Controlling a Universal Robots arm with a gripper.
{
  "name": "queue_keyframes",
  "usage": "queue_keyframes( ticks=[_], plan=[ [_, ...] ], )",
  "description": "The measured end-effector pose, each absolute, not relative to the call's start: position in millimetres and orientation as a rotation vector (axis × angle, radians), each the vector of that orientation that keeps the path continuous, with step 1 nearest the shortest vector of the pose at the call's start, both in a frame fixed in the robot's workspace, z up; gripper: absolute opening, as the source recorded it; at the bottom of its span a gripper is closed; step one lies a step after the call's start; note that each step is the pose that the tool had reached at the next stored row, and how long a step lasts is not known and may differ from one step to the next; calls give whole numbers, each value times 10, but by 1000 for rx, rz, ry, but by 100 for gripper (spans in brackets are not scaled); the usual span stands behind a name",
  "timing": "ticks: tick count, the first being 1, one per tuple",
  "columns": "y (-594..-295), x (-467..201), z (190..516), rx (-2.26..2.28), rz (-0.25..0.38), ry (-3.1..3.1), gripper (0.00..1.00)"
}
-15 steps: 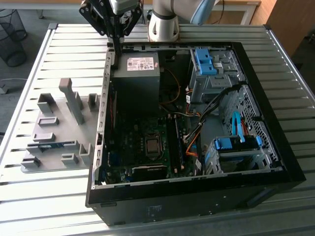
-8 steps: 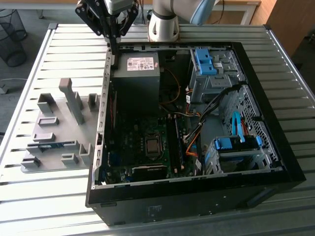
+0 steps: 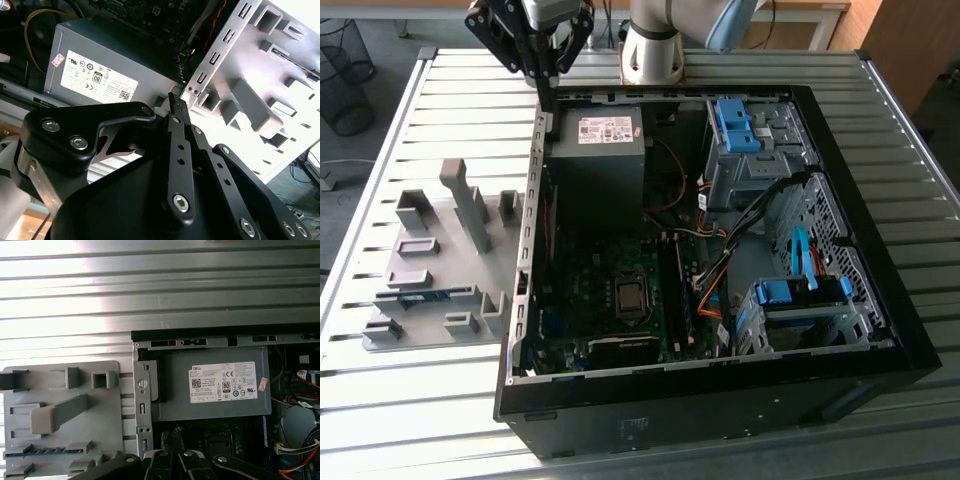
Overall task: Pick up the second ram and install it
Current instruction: 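Reach for the second ram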
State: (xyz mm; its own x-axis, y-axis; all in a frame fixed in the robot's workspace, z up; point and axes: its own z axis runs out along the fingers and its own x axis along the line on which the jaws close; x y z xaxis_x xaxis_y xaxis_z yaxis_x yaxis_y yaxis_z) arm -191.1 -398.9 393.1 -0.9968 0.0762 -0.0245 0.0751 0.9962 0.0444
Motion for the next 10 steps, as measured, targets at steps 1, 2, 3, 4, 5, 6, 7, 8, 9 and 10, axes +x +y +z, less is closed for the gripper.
queue_keyframes(
  ticks=[1, 2, 3, 4, 5, 6, 7, 8, 9, 10],
  plan=[
    [-3989, -1920, 3931, 118, 68, 3112, 10],
    [-3990, -1928, 3932, 118, 68, 3112, 10],
    [-3989, -1935, 3931, 118, 68, 3112, 10],
    [-3989, -1943, 3931, 118, 68, 3112, 10],
    [-3990, -1951, 3931, 118, 68, 3112, 10],
    [-3989, -1958, 3931, 118, 68, 3112, 10],
    [-3989, -1966, 3932, 118, 68, 3113, 10],
    [-3989, -1973, 3932, 118, 68, 3113, 10],
    [-3989, -1980, 3931, 118, 68, 3112, 10],
    [-3990, -1987, 3931, 118, 68, 3113, 10]
  ],
)
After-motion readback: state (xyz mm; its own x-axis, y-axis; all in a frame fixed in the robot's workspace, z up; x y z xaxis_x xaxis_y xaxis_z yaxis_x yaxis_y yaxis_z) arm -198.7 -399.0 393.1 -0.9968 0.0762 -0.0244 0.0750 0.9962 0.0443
